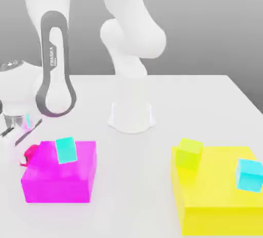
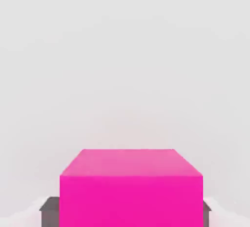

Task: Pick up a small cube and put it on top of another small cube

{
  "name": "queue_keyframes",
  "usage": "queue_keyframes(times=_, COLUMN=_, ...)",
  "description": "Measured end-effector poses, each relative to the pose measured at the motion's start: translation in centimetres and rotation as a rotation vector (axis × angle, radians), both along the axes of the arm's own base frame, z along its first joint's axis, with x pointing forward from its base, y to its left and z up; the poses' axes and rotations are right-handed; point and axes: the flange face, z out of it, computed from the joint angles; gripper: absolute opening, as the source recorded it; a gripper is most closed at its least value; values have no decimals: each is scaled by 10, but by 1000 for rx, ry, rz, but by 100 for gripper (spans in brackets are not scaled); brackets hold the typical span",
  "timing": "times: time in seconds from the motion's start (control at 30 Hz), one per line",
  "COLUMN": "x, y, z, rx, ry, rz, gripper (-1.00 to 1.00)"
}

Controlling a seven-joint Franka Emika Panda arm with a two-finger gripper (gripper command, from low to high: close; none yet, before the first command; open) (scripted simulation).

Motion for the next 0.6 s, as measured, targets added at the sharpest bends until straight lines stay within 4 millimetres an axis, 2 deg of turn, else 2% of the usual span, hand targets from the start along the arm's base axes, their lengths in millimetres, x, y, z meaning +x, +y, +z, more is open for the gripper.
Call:
queue_keyframes(times=0.07, x=0, y=0, z=0, rx=1, ry=0, rz=0, gripper=-100)
queue_keyframes(times=0.27, x=0, y=0, z=52, rx=2, ry=-1, rz=0, gripper=-100)
queue_keyframes(times=0.3, x=6, y=2, z=58, rx=4, ry=4, rz=20, gripper=-100)
queue_keyframes(times=0.37, x=31, y=9, z=72, rx=-3, ry=13, rz=95, gripper=-100)
queue_keyframes(times=0.43, x=71, y=37, z=92, rx=-6, ry=3, rz=180, gripper=-100)
queue_keyframes(times=0.5, x=108, y=76, z=114, rx=-4, ry=-14, rz=247, gripper=-100)
queue_keyframes(times=0.6, x=139, y=132, z=140, rx=8, ry=-32, rz=298, gripper=-100)
